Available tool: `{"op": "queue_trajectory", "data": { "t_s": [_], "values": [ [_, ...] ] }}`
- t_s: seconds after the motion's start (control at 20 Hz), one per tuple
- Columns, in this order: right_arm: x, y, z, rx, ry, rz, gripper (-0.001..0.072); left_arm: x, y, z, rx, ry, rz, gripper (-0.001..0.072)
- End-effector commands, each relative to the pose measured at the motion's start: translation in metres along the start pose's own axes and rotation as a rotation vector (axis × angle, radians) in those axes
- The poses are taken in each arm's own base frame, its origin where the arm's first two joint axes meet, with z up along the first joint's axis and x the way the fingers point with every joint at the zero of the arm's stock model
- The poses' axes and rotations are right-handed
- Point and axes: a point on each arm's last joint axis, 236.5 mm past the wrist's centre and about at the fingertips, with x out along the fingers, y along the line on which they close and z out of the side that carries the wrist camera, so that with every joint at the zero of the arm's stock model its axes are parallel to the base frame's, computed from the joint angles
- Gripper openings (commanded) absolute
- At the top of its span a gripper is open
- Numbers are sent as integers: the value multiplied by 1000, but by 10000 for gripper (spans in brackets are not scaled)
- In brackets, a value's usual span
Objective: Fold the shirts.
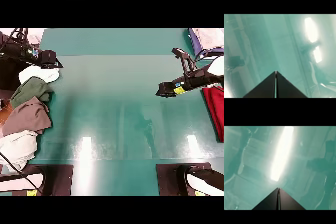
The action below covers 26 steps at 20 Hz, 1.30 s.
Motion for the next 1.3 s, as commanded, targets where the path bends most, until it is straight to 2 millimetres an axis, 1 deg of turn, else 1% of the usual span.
{"op": "queue_trajectory", "data": {
  "t_s": [0.0, 0.6, 0.7, 0.85, 0.9, 0.95, 1.0, 1.05, 1.1, 1.15, 1.25],
  "values": [
    [0, 1, 1, -3, -2, 2, 18, 0, 0, 0, 0, 0, 0, 22],
    [0, 1, 0, -3, -1, 1, 18, 0, -1, 0, -1, -2, -4, 22],
    [0, 1, 1, -3, -2, 1, 18, 0, -1, 15, -4, -64, -3, 22],
    [0, 1, 1, -3, -2, 1, 18, -1, 2, 24, -2, -103, 9, 23],
    [0, 1, 1, -3, -2, 1, 18, -2, 11, 28, 18, -118, 49, 24],
    [0, 2, 0, -3, -1, 2, 18, -5, 31, 36, 64, -151, 134, 173],
    [0, 2, -1, -3, 3, 3, 18, -8, 53, 46, 75, -185, 231, 508],
    [0, 2, -2, -3, 7, 3, 18, -13, 82, 55, 40, -223, 339, 616],
    [0, 2, -2, -2, 8, 4, 17, -13, 110, 57, 20, -231, 428, 614],
    [0, 3, -2, -1, 8, 9, 18, -8, 137, 57, 5, -225, 496, 615],
    [0, 3, -2, -1, 9, 10, 18, 13, 183, 52, -32, -206, 543, 615]
  ]
}}
